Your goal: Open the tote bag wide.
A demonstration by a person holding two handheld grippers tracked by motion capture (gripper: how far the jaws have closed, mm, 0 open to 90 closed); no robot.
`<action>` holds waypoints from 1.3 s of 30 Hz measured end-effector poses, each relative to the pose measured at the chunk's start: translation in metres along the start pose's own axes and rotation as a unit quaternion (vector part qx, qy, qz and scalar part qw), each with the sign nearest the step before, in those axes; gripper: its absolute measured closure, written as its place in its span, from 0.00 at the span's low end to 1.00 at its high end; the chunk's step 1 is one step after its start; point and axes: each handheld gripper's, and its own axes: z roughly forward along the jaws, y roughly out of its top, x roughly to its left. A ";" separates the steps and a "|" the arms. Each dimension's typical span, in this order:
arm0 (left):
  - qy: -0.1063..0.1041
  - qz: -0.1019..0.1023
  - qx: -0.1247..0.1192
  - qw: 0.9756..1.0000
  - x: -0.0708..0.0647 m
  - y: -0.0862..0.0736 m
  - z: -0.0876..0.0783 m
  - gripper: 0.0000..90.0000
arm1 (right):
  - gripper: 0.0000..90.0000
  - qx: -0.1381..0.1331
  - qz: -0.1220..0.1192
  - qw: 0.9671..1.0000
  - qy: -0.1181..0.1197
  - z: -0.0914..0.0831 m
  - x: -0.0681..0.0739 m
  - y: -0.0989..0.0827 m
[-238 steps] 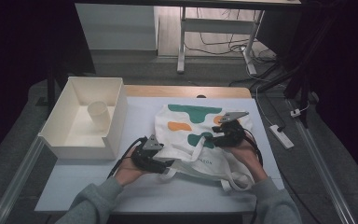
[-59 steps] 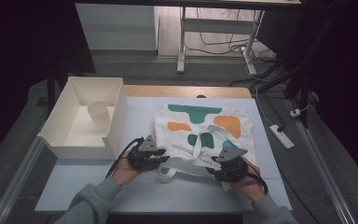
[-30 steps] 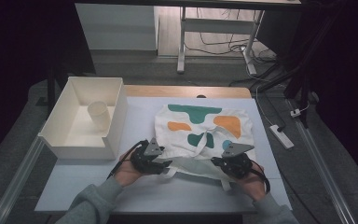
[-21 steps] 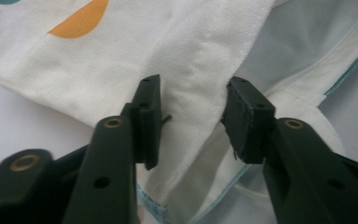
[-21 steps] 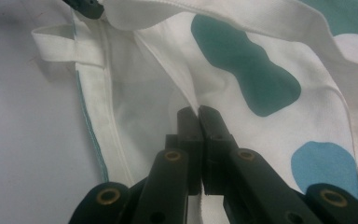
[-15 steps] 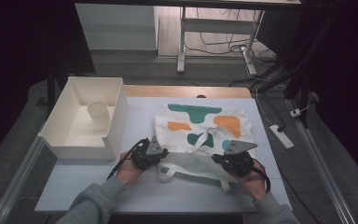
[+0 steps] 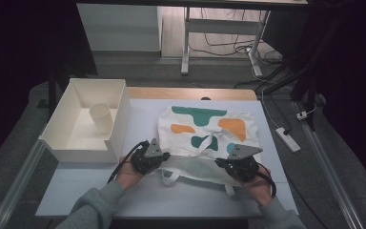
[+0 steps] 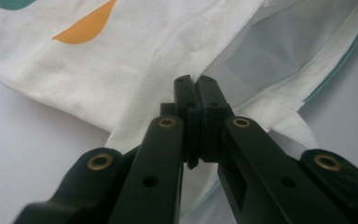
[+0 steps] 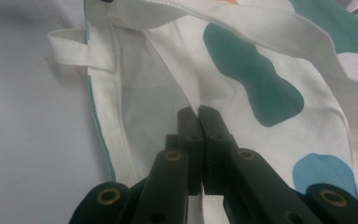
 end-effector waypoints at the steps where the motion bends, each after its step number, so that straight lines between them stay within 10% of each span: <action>1: -0.004 -0.007 -0.003 1.000 0.000 0.000 -0.001 0.98 | 0.98 -0.004 0.007 1.000 0.008 -0.002 0.000 0.001; 16: -0.059 -0.049 -0.082 0.994 -0.018 -0.012 -0.071 0.98 | 0.98 -0.075 -0.036 0.996 0.027 -0.043 0.021 0.041; 39: -0.017 -0.058 -0.064 0.996 0.016 0.027 -0.039 0.98 | 0.98 -0.079 0.033 0.995 -0.049 0.019 -0.062 0.069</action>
